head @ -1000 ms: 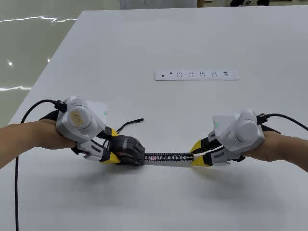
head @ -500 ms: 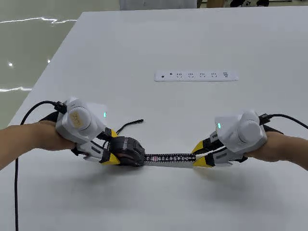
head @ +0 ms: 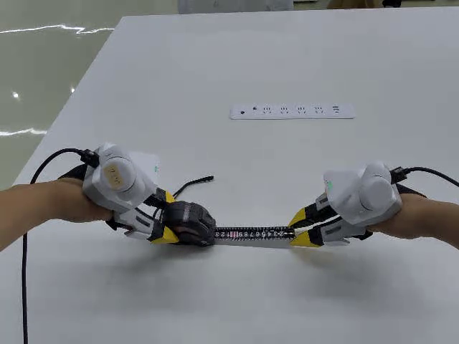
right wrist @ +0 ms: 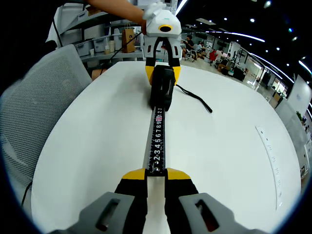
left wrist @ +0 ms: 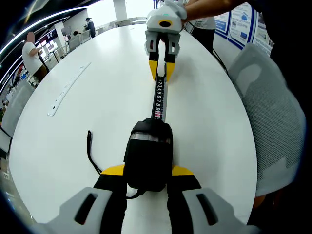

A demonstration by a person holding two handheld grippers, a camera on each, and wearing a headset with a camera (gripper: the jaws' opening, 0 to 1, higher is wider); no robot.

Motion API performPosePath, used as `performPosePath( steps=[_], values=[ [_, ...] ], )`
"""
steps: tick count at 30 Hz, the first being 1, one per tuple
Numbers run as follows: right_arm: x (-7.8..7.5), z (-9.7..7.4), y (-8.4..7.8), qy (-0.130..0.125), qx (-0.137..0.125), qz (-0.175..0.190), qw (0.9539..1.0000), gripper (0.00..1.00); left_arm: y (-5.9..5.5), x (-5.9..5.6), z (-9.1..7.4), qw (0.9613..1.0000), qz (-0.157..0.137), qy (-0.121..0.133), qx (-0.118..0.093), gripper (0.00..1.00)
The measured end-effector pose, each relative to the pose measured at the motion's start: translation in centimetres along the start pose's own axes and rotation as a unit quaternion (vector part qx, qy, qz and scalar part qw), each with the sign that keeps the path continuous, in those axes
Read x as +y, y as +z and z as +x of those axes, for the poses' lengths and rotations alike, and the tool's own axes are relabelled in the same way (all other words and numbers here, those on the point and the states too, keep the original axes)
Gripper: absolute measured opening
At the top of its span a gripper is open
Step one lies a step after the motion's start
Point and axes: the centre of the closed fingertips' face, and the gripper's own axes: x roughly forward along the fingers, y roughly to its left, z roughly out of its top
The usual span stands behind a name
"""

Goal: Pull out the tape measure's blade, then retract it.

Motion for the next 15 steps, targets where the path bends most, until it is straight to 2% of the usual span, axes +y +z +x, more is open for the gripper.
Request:
performPosePath(
  steps=[15],
  values=[
    [0.04,-0.39,-0.22,0.002,0.0,0.001,1.0,0.11,-0.27,0.35,-0.05,1.0,-0.001,0.0,0.0,0.26]
  ],
)
